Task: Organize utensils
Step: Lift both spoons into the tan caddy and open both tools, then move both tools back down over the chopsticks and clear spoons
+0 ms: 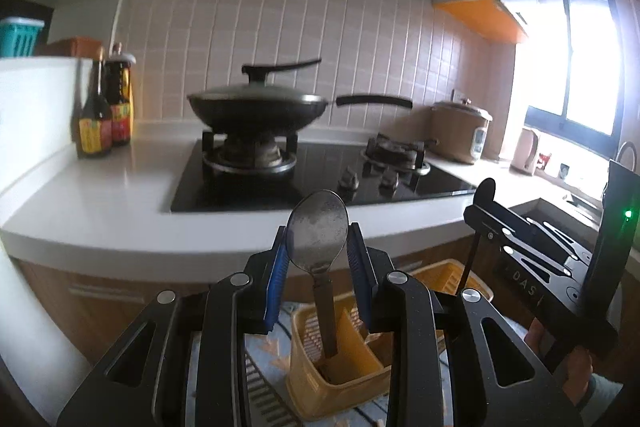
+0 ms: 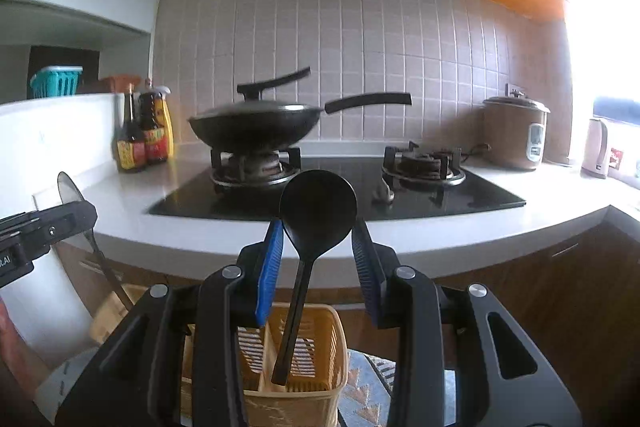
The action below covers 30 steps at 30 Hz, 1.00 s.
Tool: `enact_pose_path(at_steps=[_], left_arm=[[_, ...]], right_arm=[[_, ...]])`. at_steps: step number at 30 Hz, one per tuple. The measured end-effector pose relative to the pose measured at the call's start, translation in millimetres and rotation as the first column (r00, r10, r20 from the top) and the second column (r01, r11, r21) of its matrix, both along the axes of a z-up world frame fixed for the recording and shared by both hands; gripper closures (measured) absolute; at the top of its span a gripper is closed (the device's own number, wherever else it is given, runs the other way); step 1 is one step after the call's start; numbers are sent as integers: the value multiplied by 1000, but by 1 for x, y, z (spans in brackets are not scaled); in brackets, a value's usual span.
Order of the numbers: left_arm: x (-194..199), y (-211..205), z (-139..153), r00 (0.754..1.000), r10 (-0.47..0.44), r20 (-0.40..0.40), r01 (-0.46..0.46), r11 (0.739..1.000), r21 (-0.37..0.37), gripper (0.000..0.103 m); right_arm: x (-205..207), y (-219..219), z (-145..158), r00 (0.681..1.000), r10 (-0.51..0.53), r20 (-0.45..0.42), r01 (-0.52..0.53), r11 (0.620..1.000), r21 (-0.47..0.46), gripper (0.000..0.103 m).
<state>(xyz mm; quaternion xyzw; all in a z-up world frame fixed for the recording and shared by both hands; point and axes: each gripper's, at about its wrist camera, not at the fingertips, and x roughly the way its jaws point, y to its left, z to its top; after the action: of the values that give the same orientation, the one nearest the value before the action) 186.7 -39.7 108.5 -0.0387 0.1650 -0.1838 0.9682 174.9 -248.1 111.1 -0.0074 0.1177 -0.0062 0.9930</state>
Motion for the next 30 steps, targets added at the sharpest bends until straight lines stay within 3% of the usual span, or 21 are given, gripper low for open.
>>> enact_pose_path(at_steps=[7, 12, 14, 16, 23, 27, 30], left_arm=[[9, 8, -22, 998, -22, -60, 21, 999, -25, 76], [1, 9, -24, 998, -28, -58, 28, 1000, -9, 73], [-6, 10, -21, 999, -29, -44, 29, 1000, 1, 62], [-13, 11, -17, 999, -24, -32, 24, 1000, 16, 59], [-46, 29, 3, 999, -36, -18, 36, 999, -2, 59], [-67, 43, 14, 996, -64, -57, 62, 998, -28, 59], [-79, 52, 11, 986, -102, -131, 96, 994, -50, 59]], right_arm=[[4, -2, -18, 999, 0, -54, 0, 1000, 8, 69], [-5, 0, -21, 995, 18, -95, -18, 1000, 2, 69], [-13, -1, -19, 993, 36, -112, -35, 999, 16, 63], [-20, -2, -15, 993, 31, -116, -28, 999, 21, 50], [-48, -17, 8, 982, 71, -175, -50, 991, 121, 50], [-67, -21, 19, 972, 78, -223, -45, 988, 148, 50], [-86, -25, 24, 955, 75, -287, -17, 980, 200, 50]])
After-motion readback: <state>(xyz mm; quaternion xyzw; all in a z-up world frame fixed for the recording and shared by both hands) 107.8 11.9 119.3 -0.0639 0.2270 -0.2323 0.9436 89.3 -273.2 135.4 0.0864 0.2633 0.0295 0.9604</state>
